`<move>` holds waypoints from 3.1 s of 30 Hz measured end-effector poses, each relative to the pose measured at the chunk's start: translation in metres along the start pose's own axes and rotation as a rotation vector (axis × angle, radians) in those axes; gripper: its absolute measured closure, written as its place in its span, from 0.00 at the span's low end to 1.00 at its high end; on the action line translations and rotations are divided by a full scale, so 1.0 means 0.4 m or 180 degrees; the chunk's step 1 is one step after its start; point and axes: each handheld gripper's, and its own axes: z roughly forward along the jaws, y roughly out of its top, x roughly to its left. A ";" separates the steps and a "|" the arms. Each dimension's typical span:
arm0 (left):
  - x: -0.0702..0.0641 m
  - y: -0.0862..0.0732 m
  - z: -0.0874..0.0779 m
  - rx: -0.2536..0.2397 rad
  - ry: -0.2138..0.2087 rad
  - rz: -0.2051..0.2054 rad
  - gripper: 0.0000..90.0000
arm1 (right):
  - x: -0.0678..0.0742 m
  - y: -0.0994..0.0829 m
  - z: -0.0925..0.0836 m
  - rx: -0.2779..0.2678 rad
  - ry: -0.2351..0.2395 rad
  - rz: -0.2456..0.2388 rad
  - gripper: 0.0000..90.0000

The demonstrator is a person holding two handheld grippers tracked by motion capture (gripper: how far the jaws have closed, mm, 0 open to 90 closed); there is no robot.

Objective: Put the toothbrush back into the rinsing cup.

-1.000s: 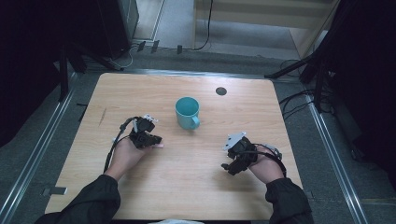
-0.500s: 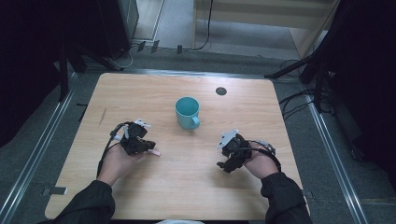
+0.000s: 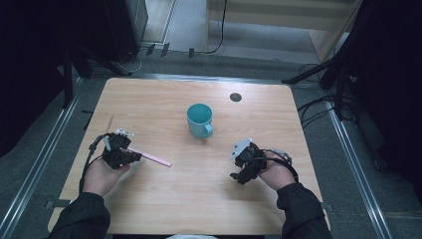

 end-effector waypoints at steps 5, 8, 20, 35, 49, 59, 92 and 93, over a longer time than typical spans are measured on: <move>0.025 0.002 0.010 0.0007 0.0046 -0.0096 0.98 | 0.001 0.000 0.000 0.0004 0.0000 -0.0006 0.19; 0.027 0.007 0.012 -0.0003 0.0039 -0.0095 0.98 | 0.000 -0.001 0.001 0.0015 -0.0004 -0.0003 0.19; 0.033 0.035 0.041 0.0025 0.0043 -0.0080 0.97 | 0.003 -0.010 0.000 0.0029 -0.0003 0.0017 0.19; 0.036 0.080 0.068 0.0012 0.0024 -0.0047 0.97 | 0.011 -0.036 -0.011 0.0048 -0.0030 0.0101 0.19; 0.028 0.142 0.102 -0.0005 -0.0009 0.0034 0.96 | 0.021 -0.070 -0.025 0.0090 -0.0059 0.0207 0.19; 0.019 0.183 0.125 -0.0021 -0.0055 0.0049 0.95 | 0.030 -0.098 -0.036 0.0108 -0.0090 0.0327 0.19; -0.040 0.213 0.067 0.0493 -0.0051 -0.0488 0.60 | 0.027 -0.092 -0.030 0.0136 -0.0061 0.0277 0.19; -0.045 0.216 0.070 0.0533 -0.0032 -0.0515 0.61 | 0.027 -0.090 -0.030 0.0134 -0.0067 0.0265 0.19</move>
